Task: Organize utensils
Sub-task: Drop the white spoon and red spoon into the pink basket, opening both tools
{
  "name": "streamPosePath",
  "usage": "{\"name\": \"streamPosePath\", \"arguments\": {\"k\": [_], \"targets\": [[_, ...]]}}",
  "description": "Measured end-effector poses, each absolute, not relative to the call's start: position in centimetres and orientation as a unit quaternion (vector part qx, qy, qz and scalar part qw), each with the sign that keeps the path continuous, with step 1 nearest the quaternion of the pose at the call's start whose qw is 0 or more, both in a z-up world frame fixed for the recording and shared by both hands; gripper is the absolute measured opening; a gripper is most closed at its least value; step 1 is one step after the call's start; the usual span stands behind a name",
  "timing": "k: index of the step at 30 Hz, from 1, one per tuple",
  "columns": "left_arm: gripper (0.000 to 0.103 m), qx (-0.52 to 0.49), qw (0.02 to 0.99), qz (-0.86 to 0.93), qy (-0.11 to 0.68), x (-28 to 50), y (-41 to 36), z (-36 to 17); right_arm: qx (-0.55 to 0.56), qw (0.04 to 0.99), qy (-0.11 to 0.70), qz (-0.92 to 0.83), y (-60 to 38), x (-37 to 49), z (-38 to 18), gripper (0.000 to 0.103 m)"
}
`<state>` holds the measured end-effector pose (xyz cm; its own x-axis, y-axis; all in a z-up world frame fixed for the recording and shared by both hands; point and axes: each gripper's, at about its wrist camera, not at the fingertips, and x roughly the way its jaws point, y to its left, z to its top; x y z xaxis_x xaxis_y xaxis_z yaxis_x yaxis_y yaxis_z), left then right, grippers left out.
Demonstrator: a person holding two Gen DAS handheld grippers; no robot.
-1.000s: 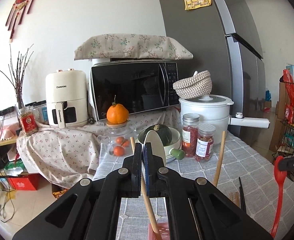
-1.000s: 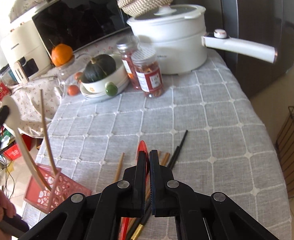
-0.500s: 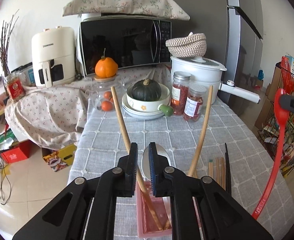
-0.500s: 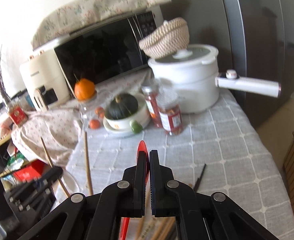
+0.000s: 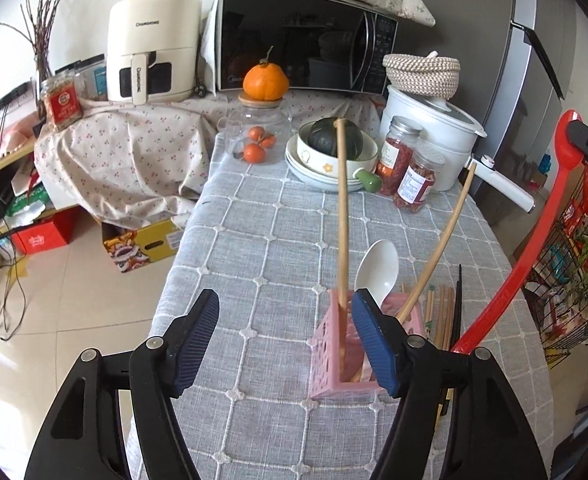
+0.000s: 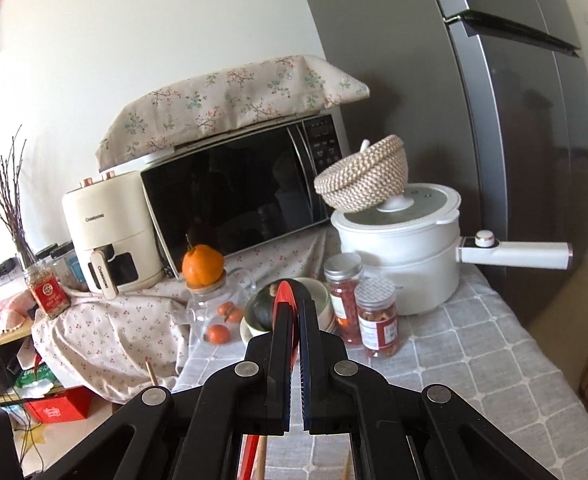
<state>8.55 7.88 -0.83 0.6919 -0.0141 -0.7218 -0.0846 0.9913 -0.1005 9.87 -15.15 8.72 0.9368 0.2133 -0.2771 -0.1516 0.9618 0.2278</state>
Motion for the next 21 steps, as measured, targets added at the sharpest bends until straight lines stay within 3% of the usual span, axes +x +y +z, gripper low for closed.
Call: {"name": "streamPosePath", "arguments": {"k": [16, 20, 21], "targets": [[0.075, -0.065, 0.900, 0.026, 0.430, 9.0, 10.4, -2.9, 0.042, 0.979, 0.174, 0.097, -8.9, 11.8, 4.3, 0.003], [0.075, -0.060, 0.899, 0.021, 0.433, 9.1, 10.6, -3.1, 0.037, 0.969, 0.202, 0.138, -8.4, 11.8, 3.8, 0.007], [0.075, -0.059, 0.899, 0.020, 0.434, 9.1, 10.5, -3.1, 0.036, 0.967, 0.207, 0.145, -8.5, 11.7, 3.7, 0.013]]}}
